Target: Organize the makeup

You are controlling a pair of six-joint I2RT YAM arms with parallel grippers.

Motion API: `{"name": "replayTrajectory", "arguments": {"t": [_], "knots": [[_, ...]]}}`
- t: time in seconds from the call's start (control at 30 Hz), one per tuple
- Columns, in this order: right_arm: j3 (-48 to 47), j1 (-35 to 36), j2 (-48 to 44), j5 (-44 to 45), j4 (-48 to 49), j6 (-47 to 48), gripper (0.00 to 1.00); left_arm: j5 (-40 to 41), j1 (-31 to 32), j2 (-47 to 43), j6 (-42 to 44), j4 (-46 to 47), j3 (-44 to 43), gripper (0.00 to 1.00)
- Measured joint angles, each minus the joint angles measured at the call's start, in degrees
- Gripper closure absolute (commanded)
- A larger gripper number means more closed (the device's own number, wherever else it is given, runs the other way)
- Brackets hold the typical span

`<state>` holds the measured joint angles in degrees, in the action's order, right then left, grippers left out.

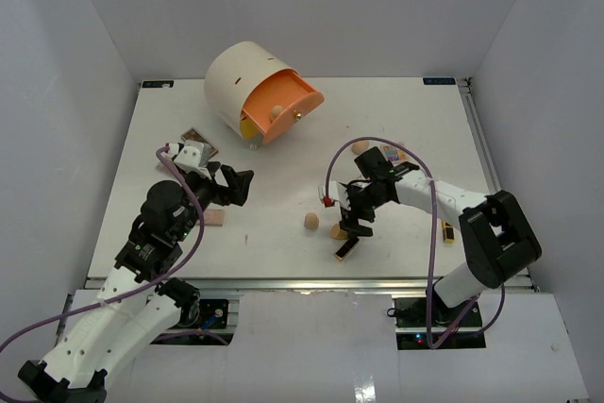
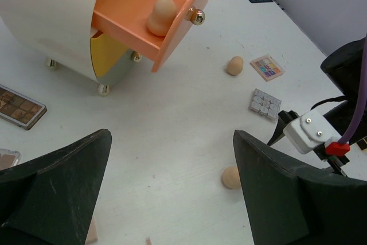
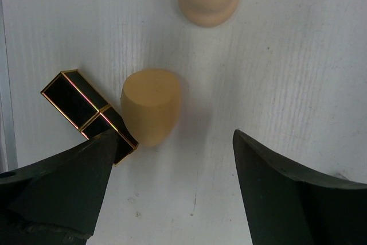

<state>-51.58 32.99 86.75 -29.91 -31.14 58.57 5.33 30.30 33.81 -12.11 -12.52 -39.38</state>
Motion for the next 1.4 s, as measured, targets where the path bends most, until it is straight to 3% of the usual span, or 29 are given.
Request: {"name": "replayTrajectory", "arguments": {"t": [0.3,0.47,0.6,0.8,0.97,1.13,1.4], "knots": [[-0.6,1.2,3.0,-0.5,-0.6,1.9,0.27,-0.1,0.0,0.3,0.0,0.1,0.0,0.02],[-1.2,1.2,4.1,-1.7,-0.3,1.2,0.47,-0.2,0.0,0.3,0.0,0.1,0.1,0.02],[-1.1,1.3,4.9,-2.4,-0.2,0.4,0.71,-0.3,0.0,0.3,0.0,0.0,0.3,0.02],[-1.2,1.3,4.8,-2.9,-0.2,-0.2,0.91,-0.3,0.0,0.4,0.0,0.0,0.3,0.02],[-6.1,0.6,3.9,-3.5,-5.1,1.2,0.92,-1.2,0.0,0.4,0.0,0.1,0.3,0.02],[-19.2,-0.2,0.8,-3.4,-8.3,1.4,0.92,-3.2,0.0,1.1,0.0,0.1,0.3,0.02],[-41.1,-0.3,1.5,0.6,-0.3,-9.9,0.92,-5.9,0.0,1.5,0.1,0.1,0.4,0.02]]}}
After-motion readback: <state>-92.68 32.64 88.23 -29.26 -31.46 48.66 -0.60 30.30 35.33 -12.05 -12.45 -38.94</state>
